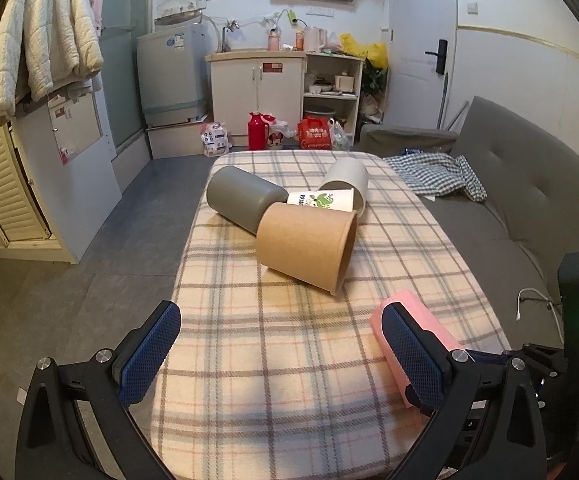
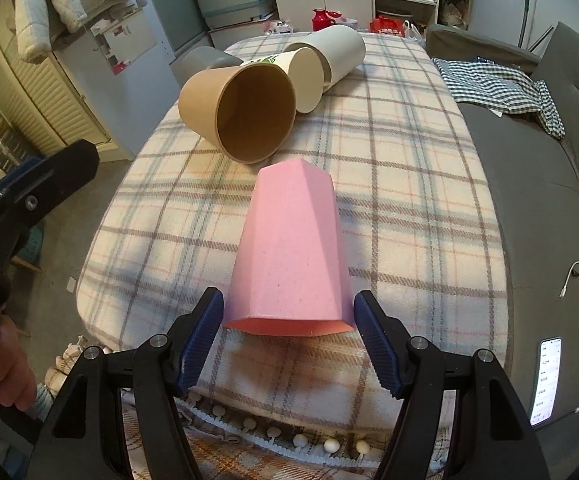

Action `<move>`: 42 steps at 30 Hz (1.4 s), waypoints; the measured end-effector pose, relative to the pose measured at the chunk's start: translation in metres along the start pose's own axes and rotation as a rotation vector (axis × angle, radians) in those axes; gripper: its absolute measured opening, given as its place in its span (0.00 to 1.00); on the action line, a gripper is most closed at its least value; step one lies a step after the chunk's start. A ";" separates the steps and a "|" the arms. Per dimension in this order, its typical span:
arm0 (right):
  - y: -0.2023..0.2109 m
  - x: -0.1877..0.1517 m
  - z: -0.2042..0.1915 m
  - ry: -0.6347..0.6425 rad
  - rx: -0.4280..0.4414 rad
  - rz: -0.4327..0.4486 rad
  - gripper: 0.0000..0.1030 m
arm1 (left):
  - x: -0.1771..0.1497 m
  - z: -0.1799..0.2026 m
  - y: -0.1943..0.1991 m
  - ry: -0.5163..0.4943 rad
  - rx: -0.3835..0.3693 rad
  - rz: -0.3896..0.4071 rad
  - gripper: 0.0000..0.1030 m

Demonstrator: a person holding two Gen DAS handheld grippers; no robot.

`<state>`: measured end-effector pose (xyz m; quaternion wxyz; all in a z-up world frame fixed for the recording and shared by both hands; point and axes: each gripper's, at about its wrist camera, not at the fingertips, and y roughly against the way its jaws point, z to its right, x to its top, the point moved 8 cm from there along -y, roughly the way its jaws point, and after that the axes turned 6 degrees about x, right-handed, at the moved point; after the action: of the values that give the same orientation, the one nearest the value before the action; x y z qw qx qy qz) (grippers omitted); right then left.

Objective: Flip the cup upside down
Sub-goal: 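Lift the pink cup with the right gripper toward the left gripper, then grasp the pink cup with the left gripper while the right gripper releases it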

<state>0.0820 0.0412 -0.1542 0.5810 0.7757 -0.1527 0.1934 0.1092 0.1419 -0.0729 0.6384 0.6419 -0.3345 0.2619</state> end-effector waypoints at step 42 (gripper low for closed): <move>0.020 0.064 0.127 -0.096 -0.057 0.075 0.84 | -0.028 0.112 -0.113 0.102 -0.256 -0.635 0.83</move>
<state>0.1449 -0.0866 -0.1388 0.5870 0.7610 -0.2149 0.1732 0.1676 0.0289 -0.1726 0.7793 0.6147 -0.1161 0.0376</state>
